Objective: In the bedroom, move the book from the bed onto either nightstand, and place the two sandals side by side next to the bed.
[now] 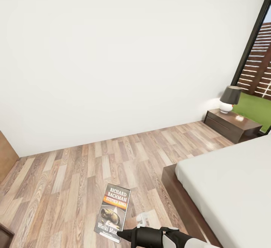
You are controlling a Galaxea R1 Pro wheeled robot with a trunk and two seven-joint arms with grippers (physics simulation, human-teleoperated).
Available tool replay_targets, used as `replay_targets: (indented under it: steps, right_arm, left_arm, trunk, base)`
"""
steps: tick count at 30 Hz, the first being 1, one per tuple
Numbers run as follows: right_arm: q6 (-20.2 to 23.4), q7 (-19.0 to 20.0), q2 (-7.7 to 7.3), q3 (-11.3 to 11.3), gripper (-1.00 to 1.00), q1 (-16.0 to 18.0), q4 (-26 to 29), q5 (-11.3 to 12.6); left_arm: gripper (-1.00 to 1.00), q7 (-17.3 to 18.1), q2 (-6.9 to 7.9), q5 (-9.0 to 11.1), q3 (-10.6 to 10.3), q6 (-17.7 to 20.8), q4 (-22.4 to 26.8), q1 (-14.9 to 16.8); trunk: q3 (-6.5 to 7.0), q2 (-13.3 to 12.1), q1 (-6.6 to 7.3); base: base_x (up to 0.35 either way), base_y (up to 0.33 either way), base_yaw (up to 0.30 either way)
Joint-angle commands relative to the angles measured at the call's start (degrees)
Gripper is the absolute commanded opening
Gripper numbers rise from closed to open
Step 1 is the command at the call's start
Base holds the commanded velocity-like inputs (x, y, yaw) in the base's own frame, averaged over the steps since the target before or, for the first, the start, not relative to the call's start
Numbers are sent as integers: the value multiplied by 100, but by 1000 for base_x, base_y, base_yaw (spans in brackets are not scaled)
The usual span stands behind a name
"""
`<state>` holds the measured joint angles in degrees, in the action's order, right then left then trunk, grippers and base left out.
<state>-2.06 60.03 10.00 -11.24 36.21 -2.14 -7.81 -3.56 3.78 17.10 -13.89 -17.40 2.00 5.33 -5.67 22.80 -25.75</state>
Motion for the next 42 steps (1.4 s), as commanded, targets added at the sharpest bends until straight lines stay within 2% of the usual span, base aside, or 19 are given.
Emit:
replay_targets:
  steps: [1,19,27,42]
  right_arm:
    - [-22,3,0,-54,-100,9,-13,-54]
    - [-23,-82,0,-54,-100,-29,-15,-45]
    - [-17,-238,0,-46,-100,-34,-15,-65]
    - [-22,-244,0,-48,-100,-35,-15,-68]
  left_arm:
    - [100,-22,2,33,-50,-17,0,3]
    - [100,-22,2,36,-44,-34,-1,3]
    - [100,-22,15,38,-43,-35,-2,3]
    - [100,-22,33,38,-43,-35,-7,3]
  trunk:
    - [-12,12,-3]
    - [-12,12,-3]
    - [-12,12,-3]
    - [-12,12,-3]
  base:
    - [0,0,68]
    - [3,6,16]
    - [141,168,1]
    - [135,125,0]
